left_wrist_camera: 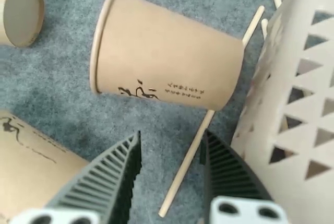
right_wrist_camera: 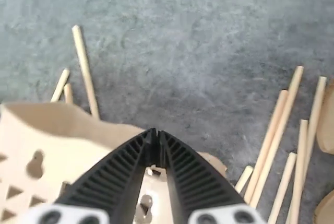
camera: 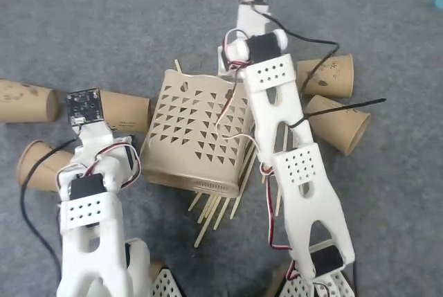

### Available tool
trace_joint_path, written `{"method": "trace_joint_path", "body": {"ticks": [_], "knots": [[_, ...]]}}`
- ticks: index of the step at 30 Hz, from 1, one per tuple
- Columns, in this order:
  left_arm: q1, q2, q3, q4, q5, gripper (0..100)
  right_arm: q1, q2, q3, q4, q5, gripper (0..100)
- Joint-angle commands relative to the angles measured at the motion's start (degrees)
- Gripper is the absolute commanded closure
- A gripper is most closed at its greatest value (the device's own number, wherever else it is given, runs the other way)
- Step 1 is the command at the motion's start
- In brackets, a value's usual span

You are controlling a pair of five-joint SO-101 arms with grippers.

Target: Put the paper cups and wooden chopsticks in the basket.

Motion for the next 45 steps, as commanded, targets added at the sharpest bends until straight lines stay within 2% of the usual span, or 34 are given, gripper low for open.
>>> {"method": "trace_joint_path", "body": {"ticks": [1,6,13,22,26,31,36,45], "knots": [[0.4,-1.2,-0.2,-1.5,-0.5,82,-2.5,-8.6,7.7,2.7,2.1,99.1],[0.4,-1.2,-0.2,-1.5,-0.5,82,-4.1,-16.6,22.9,2.4,2.8,99.1],[0.3,-1.2,-0.2,-1.5,-0.5,82,-7.6,-28.1,32.6,2.5,8.0,99.1],[0.1,-1.2,-0.1,-1.5,-0.5,82,-16.0,-41.3,46.6,2.4,9.4,98.7],[0.1,-1.2,-0.1,-1.4,-0.5,82,-13.2,-47.0,46.8,2.4,11.3,97.4],[0.1,-1.2,-0.1,-1.4,-0.5,82,-4.7,-51.4,47.1,2.3,5.3,82.0],[0.1,-1.2,-0.1,-1.4,-0.5,82,0.0,-44.6,47.1,2.3,1.1,85.5],[0.1,-1.2,-0.1,-1.4,-0.5,82,0.7,-32.1,46.9,-1.4,-1.8,85.8]]}}
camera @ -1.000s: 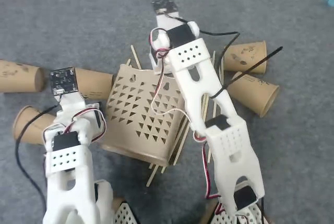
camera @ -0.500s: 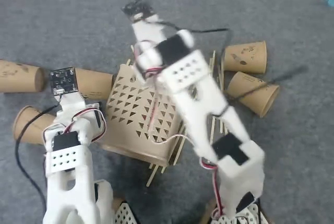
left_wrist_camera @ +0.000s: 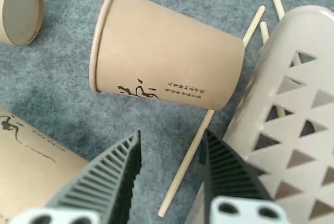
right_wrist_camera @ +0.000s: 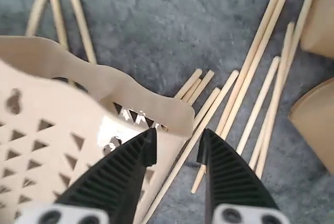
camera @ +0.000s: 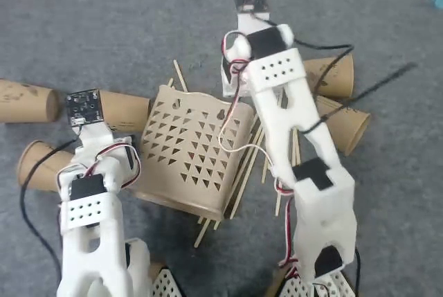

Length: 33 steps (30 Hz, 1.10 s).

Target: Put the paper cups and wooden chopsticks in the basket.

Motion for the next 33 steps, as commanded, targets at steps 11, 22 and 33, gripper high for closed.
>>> {"method": "trace_joint_path", "body": {"ticks": [11,22,33], "knots": [[0.1,-1.2,-0.2,-1.2,-0.8,82,4.0,0.0,-1.6,2.3,-3.3,85.3],[0.1,-1.2,-0.2,-1.2,-0.8,82,3.4,4.0,-1.7,1.7,-5.6,77.4],[0.1,-1.2,-0.2,-1.3,-0.8,82,-0.7,9.3,-1.5,2.2,-5.8,79.7]]}}
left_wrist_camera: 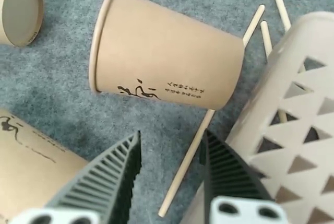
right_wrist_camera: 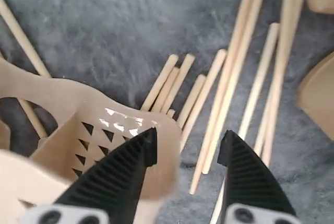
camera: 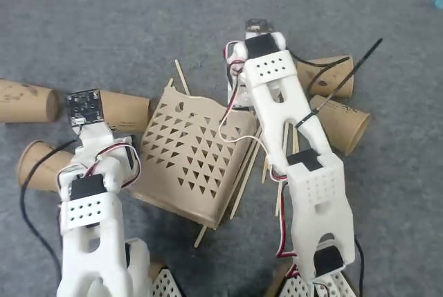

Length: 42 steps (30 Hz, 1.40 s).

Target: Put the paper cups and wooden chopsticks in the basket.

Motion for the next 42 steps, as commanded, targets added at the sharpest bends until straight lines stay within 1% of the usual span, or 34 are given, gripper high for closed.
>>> {"method": "trace_joint_path", "body": {"ticks": [1,8,12,19,21,23,27,30,36,38,40,42], "knots": [[0.1,-1.2,-0.2,-1.3,-0.5,82,-2.9,0.1,-1.4,1.8,-0.7,79.7],[0.1,-1.2,-0.2,-1.3,-0.6,82,-6.0,6.3,-1.2,2.2,-0.7,80.1],[0.1,-1.2,-0.2,-1.3,-0.6,82,-7.4,9.0,1.8,2.2,-0.3,80.1],[0.1,-1.2,-0.2,-1.4,-0.6,82,-7.9,10.1,3.0,2.1,-0.2,80.1],[0.1,-1.2,-0.2,-1.4,-0.6,82,-9.5,9.9,3.0,2.1,-0.2,80.1],[0.1,-1.2,-0.2,-1.4,-0.6,82,-11.6,9.4,3.0,2.2,1.5,80.1],[0.1,-1.2,-0.2,-1.4,-0.6,82,-18.1,4.1,5.3,2.3,6.0,80.1],[0.1,-1.2,-0.2,-1.4,-0.6,82,-21.5,-2.2,9.9,2.3,6.7,80.1],[-0.4,-1.7,-0.6,-1.4,-0.6,82,-22.0,-13.1,20.9,-1.4,9.5,80.1],[-2.8,-1.8,-1.9,-0.9,-0.2,82,-21.8,-16.6,25.2,-3.4,10.5,80.1],[-5.5,-1.8,-5.5,3.0,0.7,82,-21.8,-20.1,30.8,-6.9,11.5,80.1],[-8.2,-1.8,-11.6,10.5,2.5,82,-21.9,-24.0,36.9,-10.8,11.9,80.1]]}}
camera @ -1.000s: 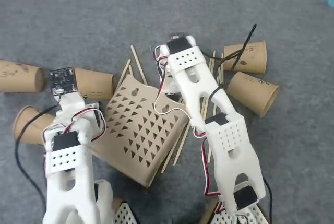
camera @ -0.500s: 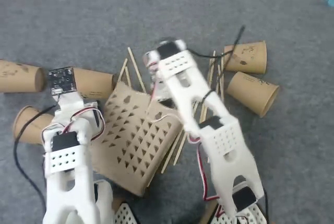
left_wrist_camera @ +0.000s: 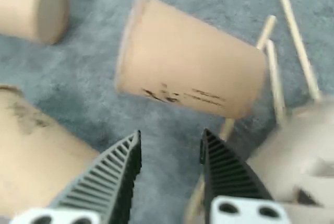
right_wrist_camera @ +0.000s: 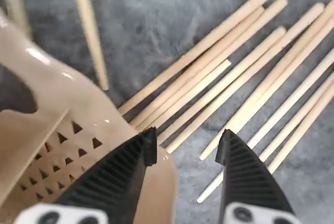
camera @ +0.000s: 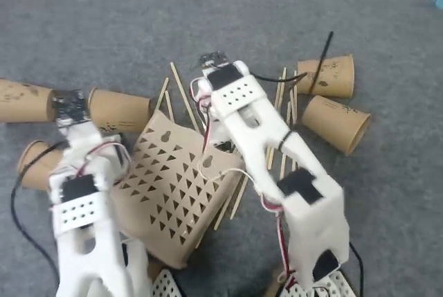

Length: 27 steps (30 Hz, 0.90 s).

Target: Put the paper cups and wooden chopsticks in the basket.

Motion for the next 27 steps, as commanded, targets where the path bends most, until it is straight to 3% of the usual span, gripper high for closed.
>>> {"method": "trace_joint_path", "body": {"ticks": [1,4,8,15,27], "knots": [[-4.1,-1.4,-11.2,12.1,2.2,82,-8.1,-9.9,11.4,-4.9,2.2,80.1],[-7.3,-1.4,-18.9,22.2,1.1,82,-9.3,-16.9,18.5,-8.9,2.3,80.1],[-11.2,-1.4,-25.1,30.3,-7.0,82,-11.6,-24.8,25.6,-13.4,2.8,80.1],[-11.7,-1.0,-26.5,44.1,-18.7,82,-15.3,-30.2,33.1,-18.9,5.1,80.1],[-14.9,-0.9,-16.1,40.4,-29.5,82,-15.2,-28.1,33.2,-20.0,5.2,80.1]]}}
